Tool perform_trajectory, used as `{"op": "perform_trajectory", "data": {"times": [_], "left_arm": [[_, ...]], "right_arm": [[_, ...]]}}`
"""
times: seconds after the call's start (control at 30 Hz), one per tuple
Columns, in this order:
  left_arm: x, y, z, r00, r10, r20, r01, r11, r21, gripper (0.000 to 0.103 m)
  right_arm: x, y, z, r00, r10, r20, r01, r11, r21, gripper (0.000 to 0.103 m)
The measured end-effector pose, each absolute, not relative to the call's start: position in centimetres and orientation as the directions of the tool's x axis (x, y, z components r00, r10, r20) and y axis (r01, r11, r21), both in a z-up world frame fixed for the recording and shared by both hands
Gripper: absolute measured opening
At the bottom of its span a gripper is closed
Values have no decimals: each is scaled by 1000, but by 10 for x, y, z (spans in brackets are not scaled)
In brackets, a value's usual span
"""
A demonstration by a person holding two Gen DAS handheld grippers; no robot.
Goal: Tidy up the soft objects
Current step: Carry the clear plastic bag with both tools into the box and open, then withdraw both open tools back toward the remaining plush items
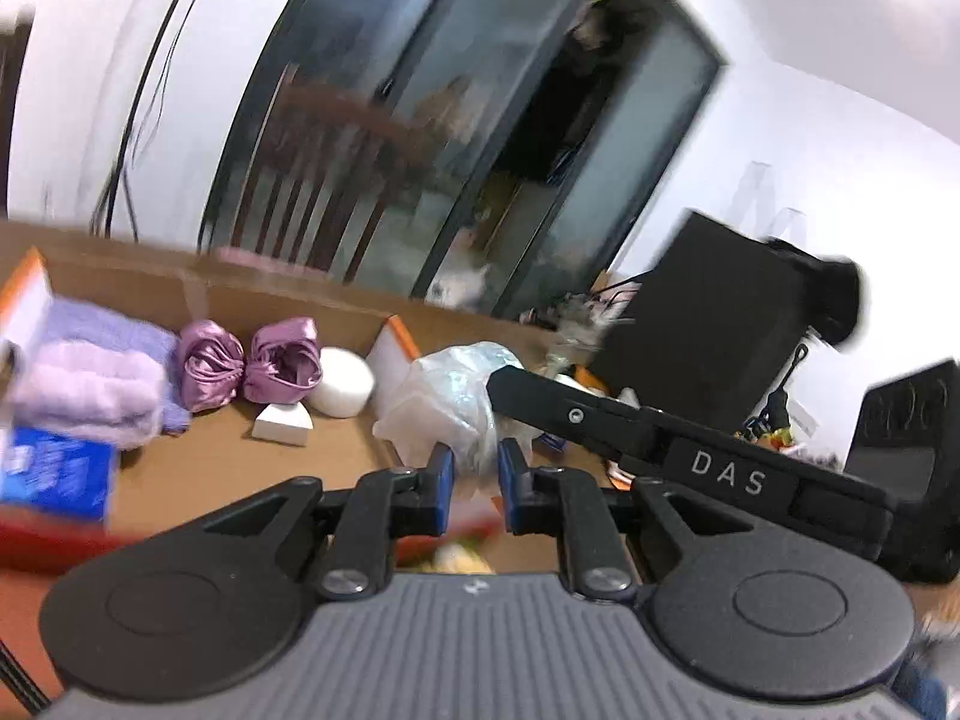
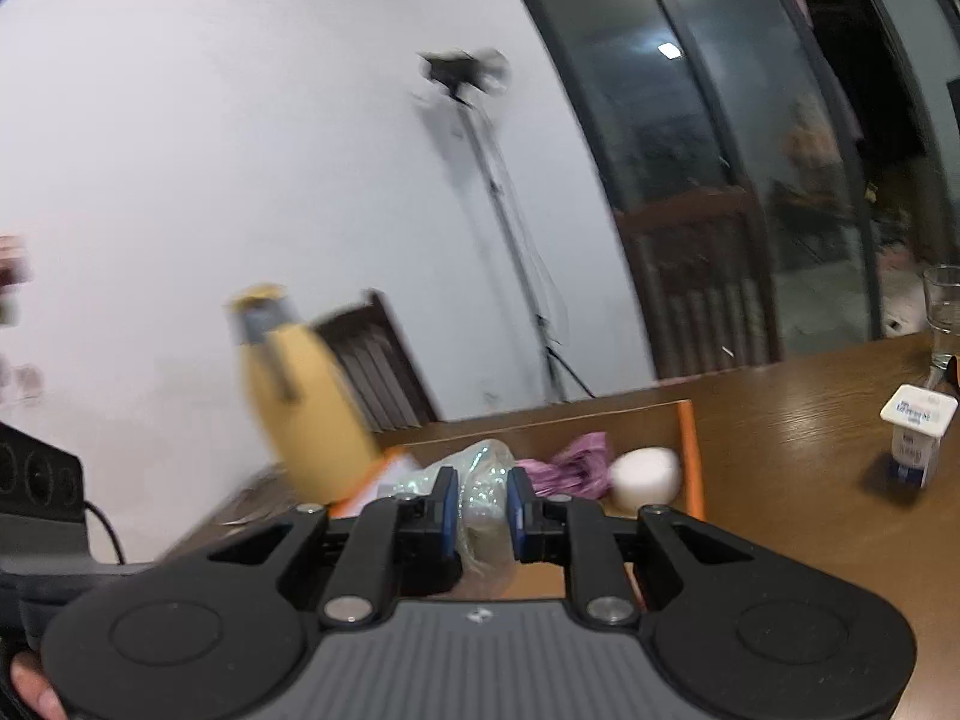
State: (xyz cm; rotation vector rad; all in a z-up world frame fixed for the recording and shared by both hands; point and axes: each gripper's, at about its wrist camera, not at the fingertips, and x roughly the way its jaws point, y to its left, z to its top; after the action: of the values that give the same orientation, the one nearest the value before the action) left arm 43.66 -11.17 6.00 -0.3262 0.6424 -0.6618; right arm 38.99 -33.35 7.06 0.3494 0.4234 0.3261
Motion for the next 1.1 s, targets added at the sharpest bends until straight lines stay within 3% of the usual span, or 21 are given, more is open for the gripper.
{"op": "perform_trajectory", "data": {"times": [0.13, 0.23, 0.3, 0.43, 0.5, 0.63, 0.7, 0.9, 1.0, 1.1], "left_arm": [[512, -122, 22, 558, -663, -499, 374, 737, -563, 16], [539, -126, 1, 555, -620, -554, 323, 775, -543, 18], [549, -131, -6, 562, -550, -618, 284, 830, -480, 26], [544, -125, -7, 583, -524, -620, 314, 850, -423, 43], [535, -118, 0, 599, -527, -602, 334, 849, -411, 54], [504, -109, 34, 654, -494, -573, 394, 869, -299, 62], [480, -102, 57, 695, -464, -548, 409, 883, -229, 72], [401, -66, 120, 809, -357, -467, 348, 931, -109, 84], [351, -50, 136, 870, -292, -397, 308, 951, -24, 88], [297, -37, 134, 906, -261, -334, 269, 963, -25, 93]], "right_arm": [[471, -346, 46, 826, 333, -455, -147, 906, 396, 15], [503, -342, 30, 804, 289, -519, -116, 933, 339, 15], [515, -332, 21, 801, 229, -554, -94, 961, 262, 16], [528, -318, 13, 809, 161, -565, -75, 982, 172, 17], [523, -317, 17, 818, 159, -553, -81, 983, 163, 20], [500, -320, 38, 844, 156, -513, -104, 986, 128, 25], [481, -324, 60, 861, 162, -482, -120, 986, 117, 28], [400, -331, 125, 911, 170, -376, -160, 985, 56, 39], [352, -333, 142, 926, 183, -329, -185, 982, 27, 47], [305, -335, 144, 931, 207, -299, -208, 978, 28, 49]]}}
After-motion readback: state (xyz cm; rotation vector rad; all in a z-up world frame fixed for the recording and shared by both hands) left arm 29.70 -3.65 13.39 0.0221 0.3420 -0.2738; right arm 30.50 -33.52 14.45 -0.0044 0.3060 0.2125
